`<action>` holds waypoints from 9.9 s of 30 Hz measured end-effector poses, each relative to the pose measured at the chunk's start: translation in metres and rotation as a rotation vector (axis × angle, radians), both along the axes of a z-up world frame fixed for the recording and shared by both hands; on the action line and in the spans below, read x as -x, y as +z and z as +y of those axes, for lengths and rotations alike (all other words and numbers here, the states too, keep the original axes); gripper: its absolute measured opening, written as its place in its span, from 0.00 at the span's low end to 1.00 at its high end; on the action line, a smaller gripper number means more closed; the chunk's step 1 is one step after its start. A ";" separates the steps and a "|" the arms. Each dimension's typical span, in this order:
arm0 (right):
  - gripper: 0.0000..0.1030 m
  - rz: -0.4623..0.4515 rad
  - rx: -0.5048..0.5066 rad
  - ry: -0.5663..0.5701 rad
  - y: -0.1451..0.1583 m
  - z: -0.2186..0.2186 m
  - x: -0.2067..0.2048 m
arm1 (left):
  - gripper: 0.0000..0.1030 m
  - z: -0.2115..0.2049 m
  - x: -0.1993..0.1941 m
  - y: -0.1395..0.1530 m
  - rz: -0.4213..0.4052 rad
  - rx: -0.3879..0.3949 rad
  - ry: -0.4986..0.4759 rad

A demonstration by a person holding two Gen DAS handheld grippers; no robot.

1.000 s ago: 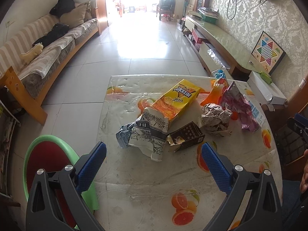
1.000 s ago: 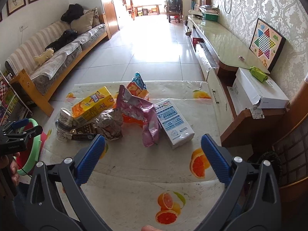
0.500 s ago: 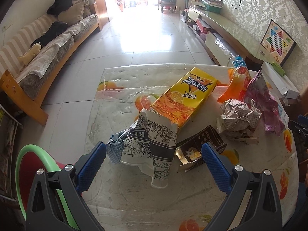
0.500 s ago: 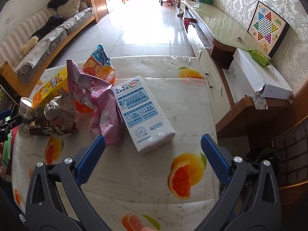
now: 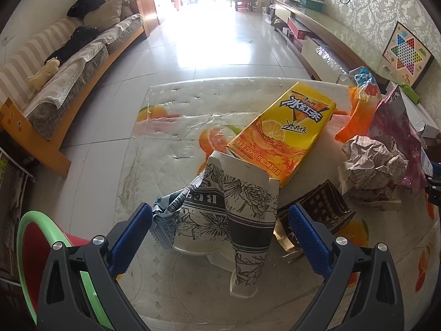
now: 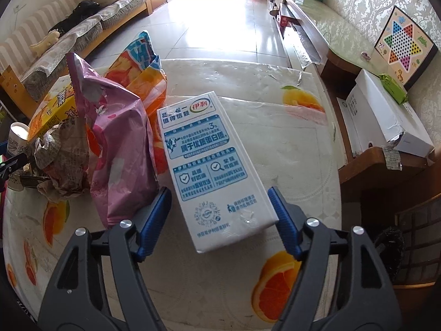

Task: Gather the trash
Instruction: 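Grasp the white patterned paper cup with the left tool while the right tool grasps the white milk box, then lift the paper cup and milk box and carry them over the red bin, then open the left tool to drop the cup while the right tool releases the milk box, then move both open tools back over the remaining trash on the table, then grasp the brown chocolate box with the left tool while the right tool grasps the pink snack bag, then lift the chocolate box and pink bag and carry them toward the red bin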

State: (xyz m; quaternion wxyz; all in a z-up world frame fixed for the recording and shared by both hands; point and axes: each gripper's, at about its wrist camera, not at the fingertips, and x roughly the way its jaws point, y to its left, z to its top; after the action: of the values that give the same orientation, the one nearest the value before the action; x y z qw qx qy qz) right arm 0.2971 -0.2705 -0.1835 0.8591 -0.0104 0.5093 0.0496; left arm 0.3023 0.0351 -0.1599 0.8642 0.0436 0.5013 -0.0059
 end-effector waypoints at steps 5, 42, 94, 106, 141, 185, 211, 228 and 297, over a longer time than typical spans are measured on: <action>0.57 0.010 -0.025 0.004 -0.005 0.004 -0.004 | 0.78 -0.001 -0.002 -0.004 0.019 -0.023 -0.015; 0.49 -0.161 -0.121 -0.015 0.110 0.018 0.106 | 0.57 0.033 0.106 0.116 -0.195 0.188 -0.002; 0.49 -0.231 -0.162 0.500 0.173 0.334 0.161 | 0.84 0.238 0.188 0.138 -0.236 0.147 0.308; 0.49 -0.208 -0.173 0.562 0.161 0.374 0.155 | 0.89 0.270 0.207 0.144 -0.277 0.146 0.399; 0.83 -0.205 -0.152 0.567 0.161 0.368 0.164 | 0.92 0.249 0.215 0.155 -0.310 0.183 0.375; 0.93 -0.110 -0.102 0.000 0.077 0.050 0.038 | 0.92 -0.033 0.035 0.042 0.019 0.124 -0.160; 0.70 -0.029 -0.104 -0.026 0.012 0.048 -0.013 | 0.86 -0.065 -0.006 -0.021 0.092 0.055 -0.217; 0.17 -0.049 -0.120 -0.018 0.027 0.044 0.003 | 0.41 -0.058 0.016 -0.008 0.078 0.073 -0.241; 0.17 -0.246 -0.150 0.338 0.178 0.268 0.167 | 0.93 0.215 0.175 0.128 -0.227 0.110 0.290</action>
State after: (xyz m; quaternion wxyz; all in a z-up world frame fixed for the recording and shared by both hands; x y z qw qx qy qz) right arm 0.1298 -0.0029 -0.0059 0.8927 -0.0376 0.3864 0.2288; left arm 0.1275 0.2500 -0.0319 0.9081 -0.0759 0.4005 0.0964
